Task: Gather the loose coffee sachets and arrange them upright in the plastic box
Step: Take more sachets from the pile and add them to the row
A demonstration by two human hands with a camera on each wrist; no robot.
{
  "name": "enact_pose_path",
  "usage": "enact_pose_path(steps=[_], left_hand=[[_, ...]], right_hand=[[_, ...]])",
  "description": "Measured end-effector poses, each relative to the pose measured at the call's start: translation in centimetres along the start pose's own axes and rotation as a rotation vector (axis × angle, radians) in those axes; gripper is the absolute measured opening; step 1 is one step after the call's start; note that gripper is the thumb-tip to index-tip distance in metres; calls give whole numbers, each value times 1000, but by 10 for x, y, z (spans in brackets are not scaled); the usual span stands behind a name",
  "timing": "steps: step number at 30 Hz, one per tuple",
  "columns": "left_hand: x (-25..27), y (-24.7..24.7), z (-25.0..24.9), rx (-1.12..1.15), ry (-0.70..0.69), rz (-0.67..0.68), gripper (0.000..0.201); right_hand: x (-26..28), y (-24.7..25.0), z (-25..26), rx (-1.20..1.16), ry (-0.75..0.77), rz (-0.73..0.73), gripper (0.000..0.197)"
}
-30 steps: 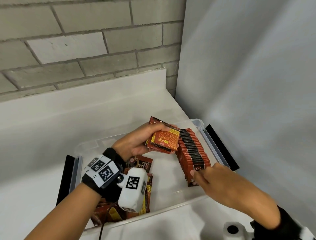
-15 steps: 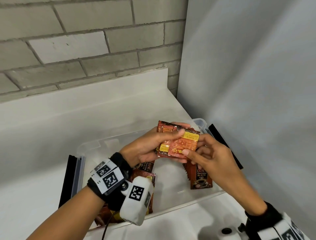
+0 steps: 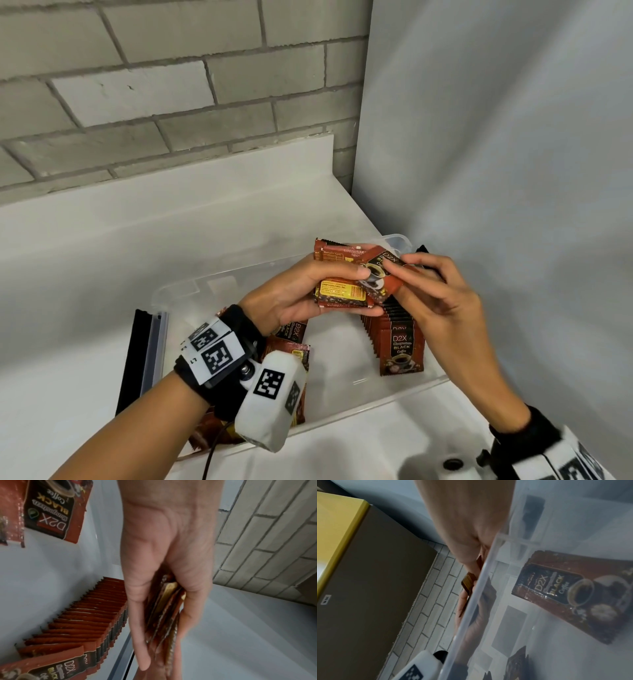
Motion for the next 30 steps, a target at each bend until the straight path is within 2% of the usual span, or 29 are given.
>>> enact_pose_path(steps=[2, 4, 8, 12, 15, 18, 20, 23, 27, 30], left_hand=[[-1, 2, -2, -13, -27, -23, 36], [-2, 5, -2, -49, -36, -45, 37], [-3, 7, -1, -121, -43, -69, 49], [-1, 6, 0, -163, -47, -36, 46], [-1, 5, 0, -140, -42, -31, 46], [-3, 10, -2, -78, -48, -81, 57], [-4, 14, -3, -37, -50, -126, 55], [-3, 12, -2, 30, -24, -141, 47], [-3, 13, 2, 44, 6, -125, 60], [-4, 12, 2, 50, 3, -90, 51]], right_hand=[[1, -3, 0, 10, 0, 41, 47], [1, -3, 1, 11, -11, 51, 43], [-2, 2, 1, -73, -111, -23, 17], [-7, 7, -6, -152, -262, -76, 23], [-10, 13, -4, -143, -286, -62, 26], [-13, 24, -1, -62, -296, 23, 26], [-10, 28, 0, 139, -263, 160, 21], [-1, 31, 0, 569, -86, 294, 19], [11, 20, -7, 799, 71, 410, 19], [13, 12, -9, 929, 191, 499, 23]])
Point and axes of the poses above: each hand's wrist, its own x-axis away from the middle knuckle, its own y-axis out of the back of the hand, z = x × y, the point moved 7 cm from there along -x, towards the middle knuckle, and after that the axes turned 7 degrees about -z, right-handed, at the moved point
